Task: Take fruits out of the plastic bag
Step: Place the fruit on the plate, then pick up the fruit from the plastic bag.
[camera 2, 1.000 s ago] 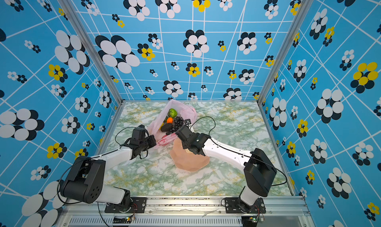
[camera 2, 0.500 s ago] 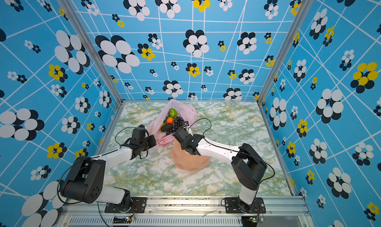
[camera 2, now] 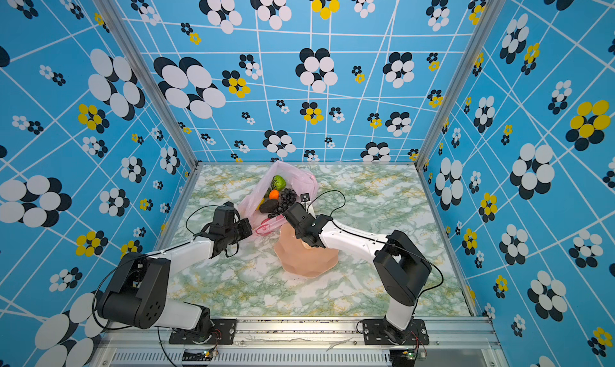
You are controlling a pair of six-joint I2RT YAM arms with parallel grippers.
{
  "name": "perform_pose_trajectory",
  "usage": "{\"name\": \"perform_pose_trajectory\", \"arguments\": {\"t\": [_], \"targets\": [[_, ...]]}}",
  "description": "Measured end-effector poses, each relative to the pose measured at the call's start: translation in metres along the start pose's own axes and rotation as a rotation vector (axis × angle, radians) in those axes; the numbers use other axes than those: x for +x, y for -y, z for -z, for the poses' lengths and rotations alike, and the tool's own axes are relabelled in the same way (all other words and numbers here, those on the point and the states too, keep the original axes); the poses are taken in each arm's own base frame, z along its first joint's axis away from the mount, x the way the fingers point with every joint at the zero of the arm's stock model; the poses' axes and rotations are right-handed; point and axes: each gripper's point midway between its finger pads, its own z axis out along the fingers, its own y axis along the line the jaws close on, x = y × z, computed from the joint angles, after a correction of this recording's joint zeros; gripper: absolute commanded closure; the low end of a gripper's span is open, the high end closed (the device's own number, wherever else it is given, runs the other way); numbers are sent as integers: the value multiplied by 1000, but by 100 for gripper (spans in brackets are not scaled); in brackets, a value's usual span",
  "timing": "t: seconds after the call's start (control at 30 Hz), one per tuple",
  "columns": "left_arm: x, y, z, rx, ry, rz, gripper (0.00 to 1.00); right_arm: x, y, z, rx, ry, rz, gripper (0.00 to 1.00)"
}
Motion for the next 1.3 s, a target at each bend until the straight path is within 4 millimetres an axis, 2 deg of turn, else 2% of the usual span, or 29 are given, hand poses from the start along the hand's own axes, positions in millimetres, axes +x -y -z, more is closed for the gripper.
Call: {"name": "perform_pose_trajectory", "arguments": {"t": [0.37,0.57,0.67,0.8,0.87,0.97,1.07,1.17,1.3], "targets": [[0,0,0,0,0,0,100,0,1,0,1,-1,-4,74],[0,0,0,0,0,0,100,-3,0,3,1,-5,0,66],[0,0,0,0,0,0,100,-12,-4,10,-21,-6,10,58],[0,0,0,3,-1,1,100,-40,-26,28,-119,16,24,44],[0,0,0,2,0,2,100,-63,-44,39,-193,45,34,36],[-2,0,1,3,6,3,100,-90,-72,44,-277,89,124,31],[-4,0,3,6,11,4,100,-101,-96,33,-325,110,277,26],[-5,1,3,8,14,5,100,-94,-113,12,-385,87,458,23],[-7,-2,4,11,14,16,100,-90,-124,-18,-448,57,647,22]]}}
